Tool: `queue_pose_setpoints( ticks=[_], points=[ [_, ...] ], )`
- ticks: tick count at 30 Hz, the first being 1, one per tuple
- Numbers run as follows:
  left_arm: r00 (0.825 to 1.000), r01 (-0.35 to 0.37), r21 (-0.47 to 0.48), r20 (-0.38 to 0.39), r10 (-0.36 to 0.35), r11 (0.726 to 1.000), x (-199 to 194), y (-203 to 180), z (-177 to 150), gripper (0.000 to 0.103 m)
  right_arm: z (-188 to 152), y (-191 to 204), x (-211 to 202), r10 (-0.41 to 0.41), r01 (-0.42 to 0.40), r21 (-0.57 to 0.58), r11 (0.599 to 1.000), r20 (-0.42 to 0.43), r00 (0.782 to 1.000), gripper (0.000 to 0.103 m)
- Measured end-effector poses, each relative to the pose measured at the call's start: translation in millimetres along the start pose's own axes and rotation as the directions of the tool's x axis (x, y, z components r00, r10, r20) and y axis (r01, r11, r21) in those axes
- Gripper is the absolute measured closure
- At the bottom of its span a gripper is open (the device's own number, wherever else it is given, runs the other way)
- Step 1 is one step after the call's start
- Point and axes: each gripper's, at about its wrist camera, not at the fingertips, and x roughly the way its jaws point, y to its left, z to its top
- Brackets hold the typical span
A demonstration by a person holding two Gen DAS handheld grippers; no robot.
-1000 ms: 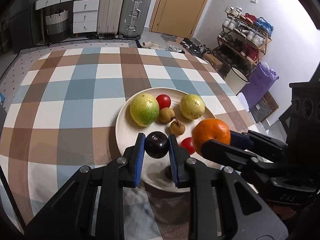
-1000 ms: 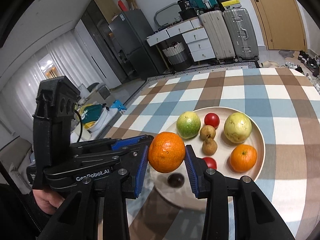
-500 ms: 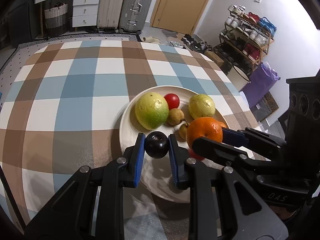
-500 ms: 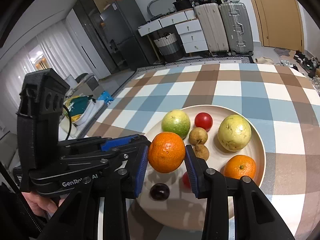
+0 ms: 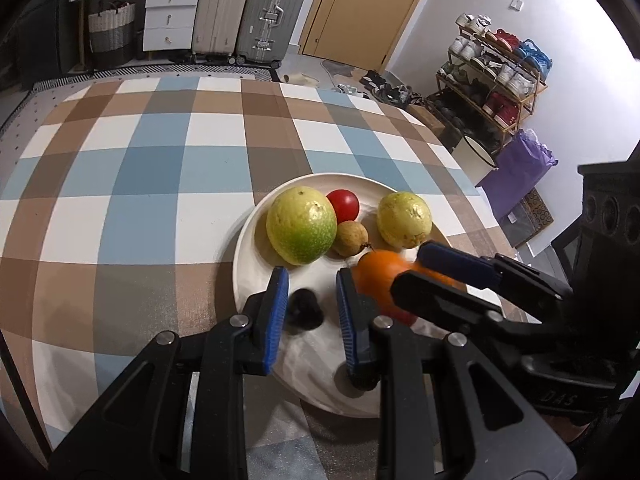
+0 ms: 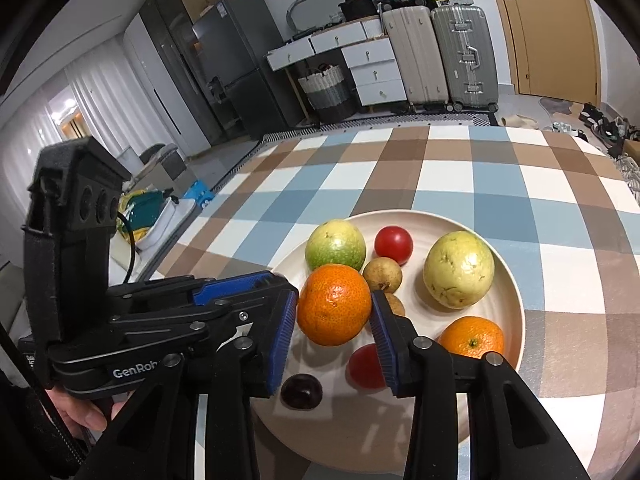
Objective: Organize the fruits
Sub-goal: 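Open both tools and lift them back from the plate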
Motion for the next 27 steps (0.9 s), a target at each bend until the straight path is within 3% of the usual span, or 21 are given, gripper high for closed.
queue_pose_setpoints(
  ticks=[23, 25, 27],
  points=[
    [0.989, -0.060, 0.007, 0.133, 0.059, 0.998, -78, -5, -22, 0.082, -19, 1, -67, -0.008, 0.004, 0.025, 1.000, 0.167, 0.986, 0.050],
    [0.985, -0.081, 0.023, 0.156, 0.076, 0.996, -86, -10, -25, 0.080, -22, 5, -73, -0.010, 0.007, 0.017, 1.000, 0.185, 0.983, 0.046],
    [0.981, -0.091, 0.032, 0.176, 0.084, 0.995, -95, -16, -31, 0.069, -26, 9, -81, -0.012, 0.010, 0.010, 1.000, 0.208, 0.978, 0.044]
  ],
)
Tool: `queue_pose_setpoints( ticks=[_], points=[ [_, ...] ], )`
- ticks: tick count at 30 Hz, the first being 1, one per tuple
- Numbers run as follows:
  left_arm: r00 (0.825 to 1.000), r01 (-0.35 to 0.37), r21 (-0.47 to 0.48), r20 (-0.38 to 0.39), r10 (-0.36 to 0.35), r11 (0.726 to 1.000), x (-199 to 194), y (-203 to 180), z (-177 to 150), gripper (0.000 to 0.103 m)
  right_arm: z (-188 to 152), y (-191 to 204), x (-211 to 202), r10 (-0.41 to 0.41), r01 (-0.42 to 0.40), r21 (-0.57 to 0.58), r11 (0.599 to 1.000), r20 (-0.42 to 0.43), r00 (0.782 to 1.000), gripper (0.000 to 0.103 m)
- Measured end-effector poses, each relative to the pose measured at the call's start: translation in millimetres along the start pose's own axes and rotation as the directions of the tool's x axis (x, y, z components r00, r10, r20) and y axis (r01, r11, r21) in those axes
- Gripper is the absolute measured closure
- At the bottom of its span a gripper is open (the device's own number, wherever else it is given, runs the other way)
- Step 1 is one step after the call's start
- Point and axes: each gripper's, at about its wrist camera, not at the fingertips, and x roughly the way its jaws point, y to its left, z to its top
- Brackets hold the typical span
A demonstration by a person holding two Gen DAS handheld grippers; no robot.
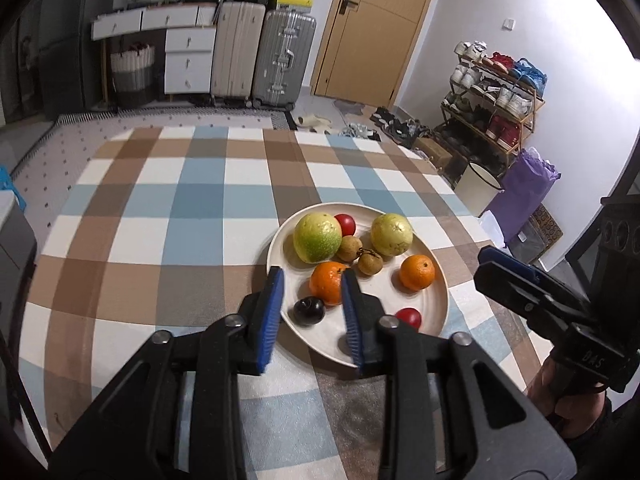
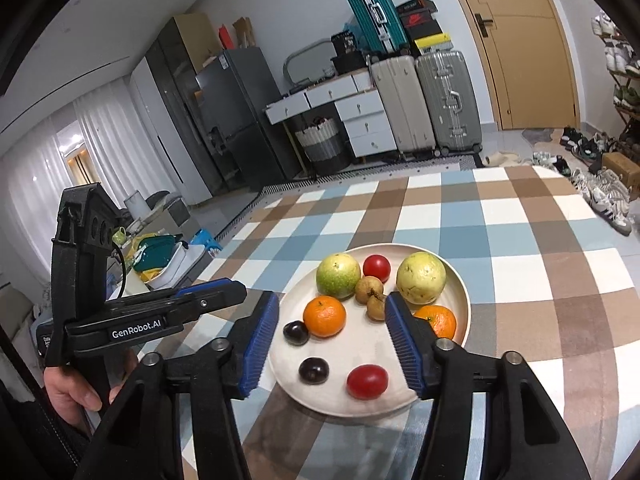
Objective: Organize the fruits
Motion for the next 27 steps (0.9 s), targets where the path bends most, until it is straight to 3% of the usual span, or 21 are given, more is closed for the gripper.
queue_pose_setpoints(
  ticks=[1, 3, 7, 9, 11, 13, 17, 27],
  points=[
    [1.000, -0.006, 0.001, 0.010, 0.006, 1.000, -4, -2, -1, 0.066, -1, 2, -4, 0.001, -0.001, -0.003, 1.000, 0.010, 1.000, 0.044],
    [0.999, -0.025, 0.007, 0.038, 0.024, 1.000, -14, -7, -5, 0.048, -2, 5, -10, 0.000, 0.001, -0.007, 1.000, 0.027, 1.000, 0.040],
    [0.992, -0.091, 0.053, 0.097, 0.086, 0.994, -32, -21, -13, 0.032, -7, 13, -23, 0.001, 0.001, -0.024, 1.000, 0.068, 0.998, 0.038],
    [0.988, -0.101, 0.065, 0.123, 0.093, 0.993, -39, -25, -18, 0.022, -10, 17, -29, -0.010, 0.013, -0.034, 0.999, 0.090, 0.996, 0.026],
    [0.982, -0.125, 0.075, 0.153, 0.113, 0.989, -46, -29, -23, 0.020, -13, 20, -35, -0.023, 0.028, -0.037, 0.999, 0.119, 0.993, 0.014],
    [0.977, -0.139, 0.077, 0.176, 0.124, 0.987, -51, -31, -28, 0.019, -17, 24, -43, -0.027, 0.034, -0.043, 0.998, 0.152, 0.988, 0.011],
    [0.966, -0.160, 0.044, 0.212, 0.147, 0.986, -62, -29, -37, 0.001, -25, 31, -49, -0.046, 0.058, -0.067, 0.996, 0.172, 0.984, 0.006],
    [0.931, -0.188, 0.024, 0.324, 0.171, 0.982, -78, -23, -61, 0.001, -45, 37, -64, -0.092, 0.120, -0.091, 0.989, 0.266, 0.960, 0.001]
  ],
)
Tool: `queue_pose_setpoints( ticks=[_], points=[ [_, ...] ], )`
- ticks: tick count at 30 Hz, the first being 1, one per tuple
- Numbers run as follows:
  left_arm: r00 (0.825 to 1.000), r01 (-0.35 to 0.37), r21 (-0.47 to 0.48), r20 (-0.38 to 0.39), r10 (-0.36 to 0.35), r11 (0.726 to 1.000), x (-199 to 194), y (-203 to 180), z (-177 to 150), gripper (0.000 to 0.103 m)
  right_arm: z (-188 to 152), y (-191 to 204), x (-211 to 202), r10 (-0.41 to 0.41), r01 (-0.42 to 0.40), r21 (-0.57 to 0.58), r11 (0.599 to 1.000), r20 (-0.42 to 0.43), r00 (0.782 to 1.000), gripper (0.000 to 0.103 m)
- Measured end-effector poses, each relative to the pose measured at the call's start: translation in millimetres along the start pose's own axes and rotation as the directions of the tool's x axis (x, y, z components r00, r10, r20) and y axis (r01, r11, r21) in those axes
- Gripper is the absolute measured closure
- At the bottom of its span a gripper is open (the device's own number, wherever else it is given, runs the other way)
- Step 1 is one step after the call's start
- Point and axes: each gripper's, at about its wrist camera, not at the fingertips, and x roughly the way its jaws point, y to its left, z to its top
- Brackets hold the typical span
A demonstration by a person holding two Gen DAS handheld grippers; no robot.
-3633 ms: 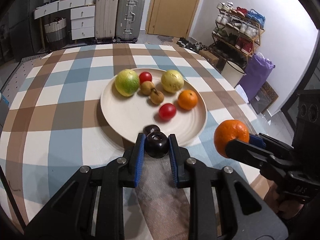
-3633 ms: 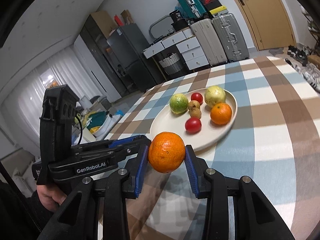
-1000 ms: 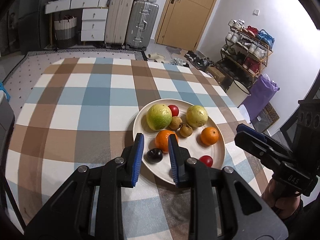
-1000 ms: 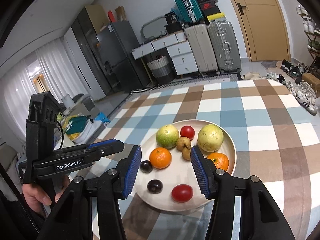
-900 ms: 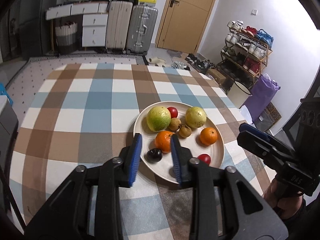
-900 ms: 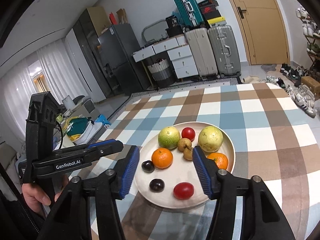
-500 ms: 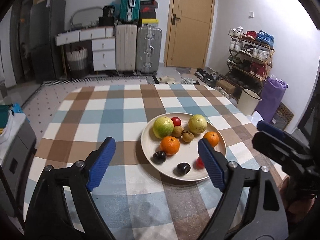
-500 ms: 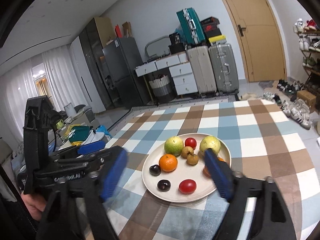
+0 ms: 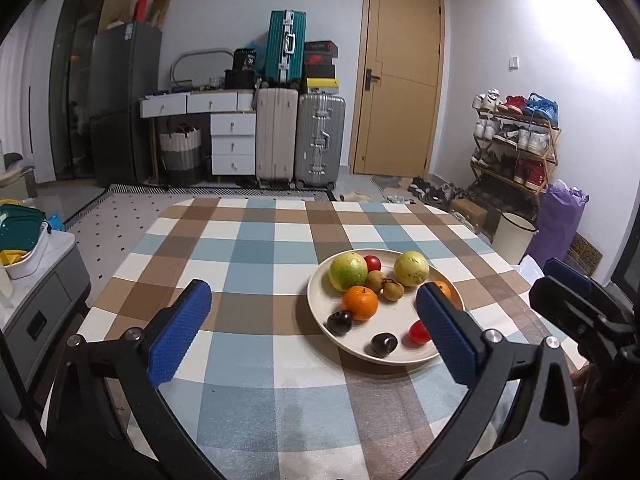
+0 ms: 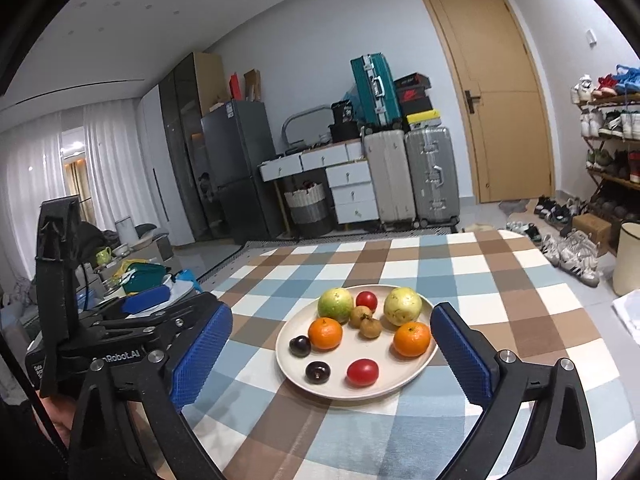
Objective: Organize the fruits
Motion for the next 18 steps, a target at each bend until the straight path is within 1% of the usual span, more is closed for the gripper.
queue_pose_setpoints(
  ticks=[3, 6, 8, 9, 12, 14, 15, 18],
  points=[
    [0.998, -0.044, 0.024, 0.039, 0.043, 0.999, -5, 1, -9, 0.001, -4, 1, -2, -0.020, 0.021, -0.017, 1.000, 0.012, 1.000, 0.001],
    [0.997, -0.064, 0.023, 0.048, 0.062, 0.998, -2, 6, -19, 0.001, -9, 3, -2, -0.062, 0.063, -0.053, 0.997, 0.017, 0.998, 0.001],
    [0.996, -0.065, 0.014, 0.054, 0.064, 0.998, 1, 10, -23, 0.001, -13, 4, -2, -0.089, 0.090, -0.073, 0.993, 0.028, 0.996, 0.001],
    [0.996, -0.062, 0.013, 0.068, 0.061, 0.998, 1, 12, -27, 0.001, -14, 5, -2, -0.101, 0.103, -0.081, 0.991, 0.033, 0.994, 0.001],
    [0.995, -0.065, 0.035, 0.084, 0.062, 0.997, 6, 13, -33, 0.001, -23, 3, -2, -0.145, 0.149, -0.098, 0.984, 0.047, 0.988, 0.001],
    [0.995, -0.071, 0.054, 0.073, 0.067, 0.996, 11, 14, -37, 0.001, -27, 0, 1, -0.152, 0.155, -0.095, 0.983, 0.035, 0.988, 0.001],
    [0.995, -0.072, 0.056, 0.079, 0.068, 0.996, 9, 13, -38, 0.001, -27, 0, 3, -0.160, 0.162, -0.094, 0.982, 0.025, 0.987, 0.001],
    [0.994, -0.054, 0.052, 0.095, 0.049, 0.997, 15, 14, -38, 0.001, -26, 2, 2, -0.185, 0.187, -0.107, 0.976, 0.034, 0.982, 0.001]
  ],
)
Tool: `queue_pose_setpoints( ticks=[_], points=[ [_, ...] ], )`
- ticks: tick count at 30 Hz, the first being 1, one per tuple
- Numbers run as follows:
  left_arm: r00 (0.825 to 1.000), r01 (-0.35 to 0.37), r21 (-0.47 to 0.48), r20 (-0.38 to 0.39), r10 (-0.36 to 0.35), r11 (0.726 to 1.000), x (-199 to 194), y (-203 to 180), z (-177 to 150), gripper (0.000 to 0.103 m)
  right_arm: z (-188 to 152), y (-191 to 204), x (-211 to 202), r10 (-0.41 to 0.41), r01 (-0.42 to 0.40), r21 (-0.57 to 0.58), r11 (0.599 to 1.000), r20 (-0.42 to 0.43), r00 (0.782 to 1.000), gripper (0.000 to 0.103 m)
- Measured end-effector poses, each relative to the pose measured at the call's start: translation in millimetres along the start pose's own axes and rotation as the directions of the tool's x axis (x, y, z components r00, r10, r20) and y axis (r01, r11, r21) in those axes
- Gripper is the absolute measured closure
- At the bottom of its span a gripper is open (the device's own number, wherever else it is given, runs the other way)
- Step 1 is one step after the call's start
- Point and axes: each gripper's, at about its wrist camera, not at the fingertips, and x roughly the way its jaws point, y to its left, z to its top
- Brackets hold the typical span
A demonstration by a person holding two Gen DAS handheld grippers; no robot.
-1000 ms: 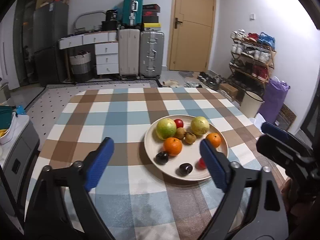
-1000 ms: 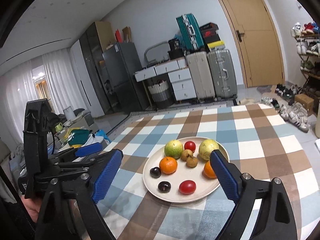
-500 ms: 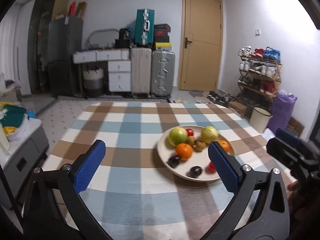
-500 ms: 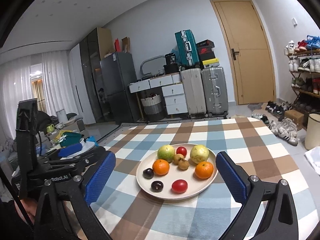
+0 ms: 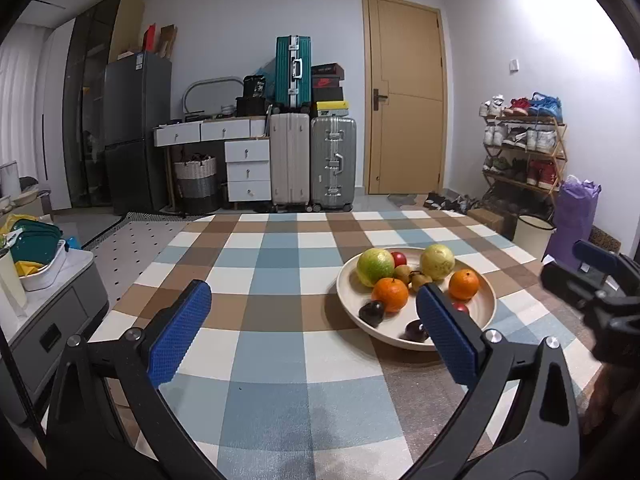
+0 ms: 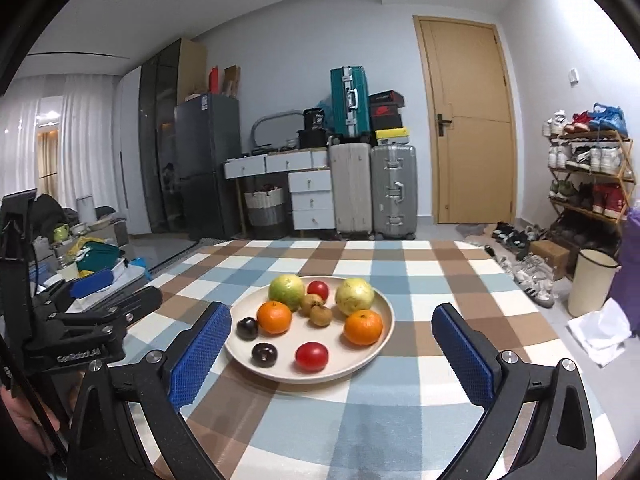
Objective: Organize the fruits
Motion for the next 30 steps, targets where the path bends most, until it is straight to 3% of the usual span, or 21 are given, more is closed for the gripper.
queue_pose_setpoints(
  ticks=[2, 5, 12, 30],
  points=[
    [0.999, 0.028, 0.001, -0.029, -0.028, 1.000, 10, 1, 0, 0.001, 0, 4, 3, -0.015, 0.015, -0.023, 1.000, -0.011, 1.000, 0.001],
    [0.999, 0.012, -0.016, -0.047, -0.013, 1.000, 19, 4, -2, 0.001, -2, 8, 2, -0.016, 0.016, -0.046, 0.999, -0.008, 1.000, 0.001],
    [1.000, -0.009, 0.017, 0.025, 0.008, 1.000, 3, -5, -5, 0.001, -2, 8, 1, -0.017, 0.016, -0.042, 0.999, -0.009, 1.000, 0.000],
    [1.000, -0.010, 0.014, 0.025, 0.009, 1.000, -6, -4, -5, 0.001, -2, 7, 1, -0.017, 0.016, -0.041, 0.999, -0.009, 1.000, 0.000]
  ],
)
